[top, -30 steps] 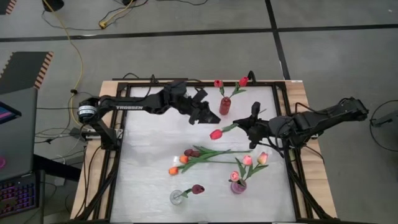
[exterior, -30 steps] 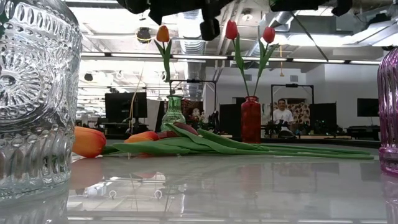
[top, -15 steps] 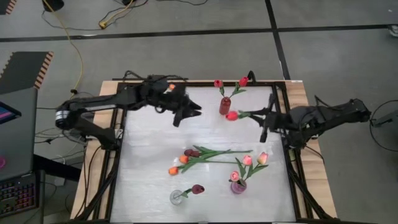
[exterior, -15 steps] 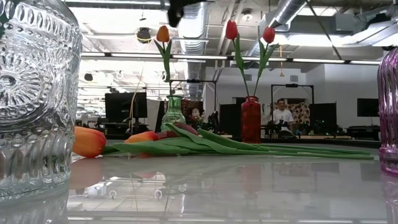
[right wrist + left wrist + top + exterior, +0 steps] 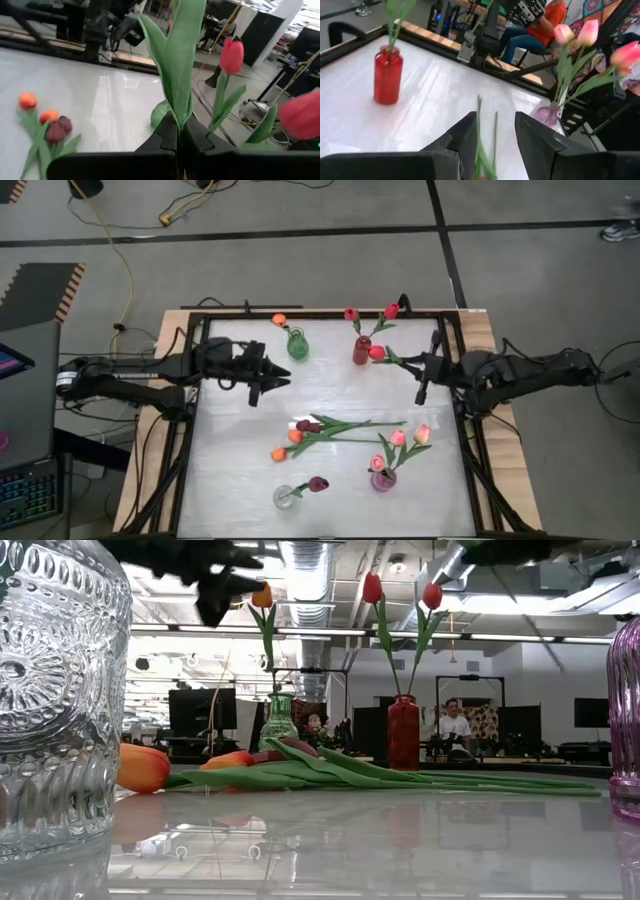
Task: Sort flowers into vase by color
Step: Put the red flower into the red vase
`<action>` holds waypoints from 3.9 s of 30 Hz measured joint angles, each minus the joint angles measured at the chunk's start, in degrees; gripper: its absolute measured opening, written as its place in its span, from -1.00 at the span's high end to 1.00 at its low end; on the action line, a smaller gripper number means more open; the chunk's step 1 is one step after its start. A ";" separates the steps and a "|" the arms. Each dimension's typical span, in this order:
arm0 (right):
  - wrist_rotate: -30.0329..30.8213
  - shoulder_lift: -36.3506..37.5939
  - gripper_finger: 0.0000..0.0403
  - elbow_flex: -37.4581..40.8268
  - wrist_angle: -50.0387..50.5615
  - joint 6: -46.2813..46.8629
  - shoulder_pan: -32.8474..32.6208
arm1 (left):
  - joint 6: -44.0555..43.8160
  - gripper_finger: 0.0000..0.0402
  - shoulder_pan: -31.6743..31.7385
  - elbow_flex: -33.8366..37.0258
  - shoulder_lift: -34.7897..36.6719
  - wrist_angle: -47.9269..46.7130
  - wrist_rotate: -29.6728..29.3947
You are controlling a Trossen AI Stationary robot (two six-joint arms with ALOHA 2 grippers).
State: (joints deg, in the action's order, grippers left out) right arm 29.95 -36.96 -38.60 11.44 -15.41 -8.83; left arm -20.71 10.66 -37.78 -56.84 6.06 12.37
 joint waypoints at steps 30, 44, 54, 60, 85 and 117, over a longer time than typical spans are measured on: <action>-21.24 -17.99 0.84 17.69 -74.52 -4.03 21.32 | 6.41 0.41 -3.18 11.97 3.17 15.08 -12.84; -21.26 -26.64 0.83 17.69 -88.51 -2.10 25.52 | 7.02 0.41 -3.21 11.97 3.14 15.07 -13.26; -21.24 -34.89 0.83 16.33 -95.49 -1.10 26.34 | 7.04 0.41 -3.21 11.97 3.14 15.04 -13.26; -21.24 -39.65 0.85 12.85 -96.36 -4.39 26.67 | 6.98 0.41 -3.21 11.97 3.14 15.02 -13.24; -21.04 -40.42 0.84 12.07 -92.34 -2.61 28.86 | 6.78 0.41 -3.21 11.95 3.14 14.89 -13.24; -16.87 -40.42 0.78 12.07 -88.05 -2.53 28.53 | 6.80 0.41 -3.21 11.95 3.14 14.87 -13.24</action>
State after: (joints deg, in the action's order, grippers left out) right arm 13.08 -77.38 -26.52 -76.61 -17.94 19.70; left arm -13.91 7.44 -25.82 -53.69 20.93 -0.86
